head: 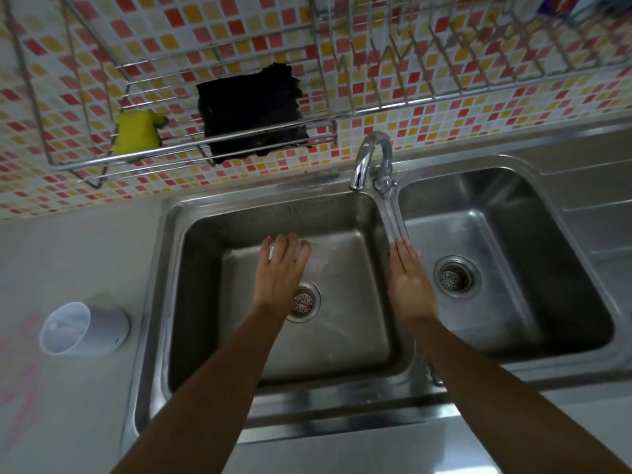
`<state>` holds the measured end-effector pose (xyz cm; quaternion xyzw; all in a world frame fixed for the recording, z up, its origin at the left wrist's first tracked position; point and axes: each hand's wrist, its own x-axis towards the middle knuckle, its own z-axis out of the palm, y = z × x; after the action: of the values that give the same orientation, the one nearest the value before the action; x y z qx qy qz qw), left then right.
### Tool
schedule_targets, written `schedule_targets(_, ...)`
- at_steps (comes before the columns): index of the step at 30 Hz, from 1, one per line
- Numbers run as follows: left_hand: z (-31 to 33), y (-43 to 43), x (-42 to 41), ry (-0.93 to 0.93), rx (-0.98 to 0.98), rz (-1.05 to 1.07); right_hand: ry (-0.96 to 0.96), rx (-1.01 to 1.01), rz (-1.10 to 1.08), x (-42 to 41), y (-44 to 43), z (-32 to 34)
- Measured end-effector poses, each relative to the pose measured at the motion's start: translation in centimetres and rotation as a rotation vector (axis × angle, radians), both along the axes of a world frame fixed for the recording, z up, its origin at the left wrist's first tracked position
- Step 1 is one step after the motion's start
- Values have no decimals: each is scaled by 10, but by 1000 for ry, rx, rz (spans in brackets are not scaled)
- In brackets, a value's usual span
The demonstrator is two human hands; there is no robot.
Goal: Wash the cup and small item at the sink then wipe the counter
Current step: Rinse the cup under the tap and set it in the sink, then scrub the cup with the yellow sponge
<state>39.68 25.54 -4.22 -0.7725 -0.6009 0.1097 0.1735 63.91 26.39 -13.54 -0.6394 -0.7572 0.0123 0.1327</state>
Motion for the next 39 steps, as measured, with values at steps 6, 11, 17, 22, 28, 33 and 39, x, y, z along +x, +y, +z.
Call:
schedule_targets(6, 2, -27, -23, -230, 2, 259, 92, 6, 35, -14, -15, 12)
schedule_targets(11, 16, -62, -49, -408, 19, 332, 404, 27, 69, -85, -55, 80)
schedule_targets(17, 58, -68, -90, -606, 42, 389, 614, 316, 301, -179, -38, 219)
schedule_targets(22, 90, -58, -126, -761, 156, 354, 486, 292, 313, -239, 9, 292)
schedule_targets(28, 112, -58, -160, -936, 176, 329, 223, 6, 180, -291, 58, 329)
schedule_targets(33, 117, -63, -179, -884, 235, 291, 214, -290, 205, -323, 86, 331)
schedule_targets(39, 116, -55, -191, -883, 224, 231, 277, -181, 84, -333, 104, 319)
